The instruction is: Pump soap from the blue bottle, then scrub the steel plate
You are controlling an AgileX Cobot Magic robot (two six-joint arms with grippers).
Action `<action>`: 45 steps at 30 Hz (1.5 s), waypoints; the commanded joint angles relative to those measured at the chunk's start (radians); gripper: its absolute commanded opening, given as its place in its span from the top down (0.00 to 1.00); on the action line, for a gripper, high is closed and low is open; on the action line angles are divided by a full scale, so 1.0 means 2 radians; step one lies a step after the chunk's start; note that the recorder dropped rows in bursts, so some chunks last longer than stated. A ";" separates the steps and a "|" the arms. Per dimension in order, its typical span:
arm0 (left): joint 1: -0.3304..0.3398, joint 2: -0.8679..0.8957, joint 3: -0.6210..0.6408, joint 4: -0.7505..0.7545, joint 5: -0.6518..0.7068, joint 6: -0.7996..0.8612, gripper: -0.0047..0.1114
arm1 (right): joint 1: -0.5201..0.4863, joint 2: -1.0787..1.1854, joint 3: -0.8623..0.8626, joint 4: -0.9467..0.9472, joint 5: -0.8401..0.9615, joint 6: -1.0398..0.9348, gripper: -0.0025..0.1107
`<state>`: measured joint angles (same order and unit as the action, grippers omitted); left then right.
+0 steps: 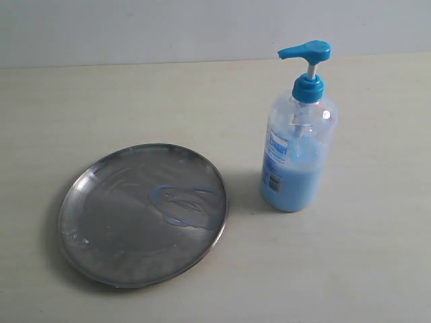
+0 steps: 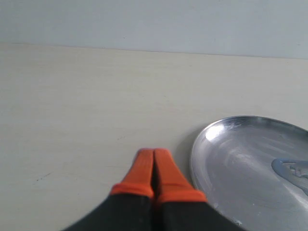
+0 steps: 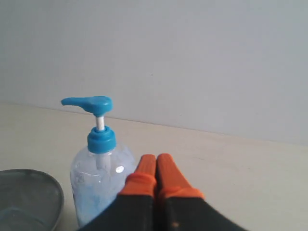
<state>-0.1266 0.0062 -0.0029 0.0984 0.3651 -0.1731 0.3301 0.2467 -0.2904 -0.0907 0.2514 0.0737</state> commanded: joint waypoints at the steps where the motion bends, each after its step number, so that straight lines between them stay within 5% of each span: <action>1: 0.001 -0.003 0.001 -0.004 -0.005 0.002 0.96 | -0.032 -0.035 0.035 0.006 0.005 0.000 0.98; 18: 0.001 -0.003 0.001 -0.004 -0.005 0.002 0.96 | -0.130 -0.123 0.141 0.018 0.004 0.004 0.98; 45: 0.001 -0.003 0.001 -0.004 -0.005 0.002 0.96 | -0.134 -0.123 0.145 0.016 0.012 0.002 0.98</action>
<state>-0.1266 0.0062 -0.0029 0.0984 0.3651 -0.1731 0.0675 0.0068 -0.0053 -0.0606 0.2747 0.0776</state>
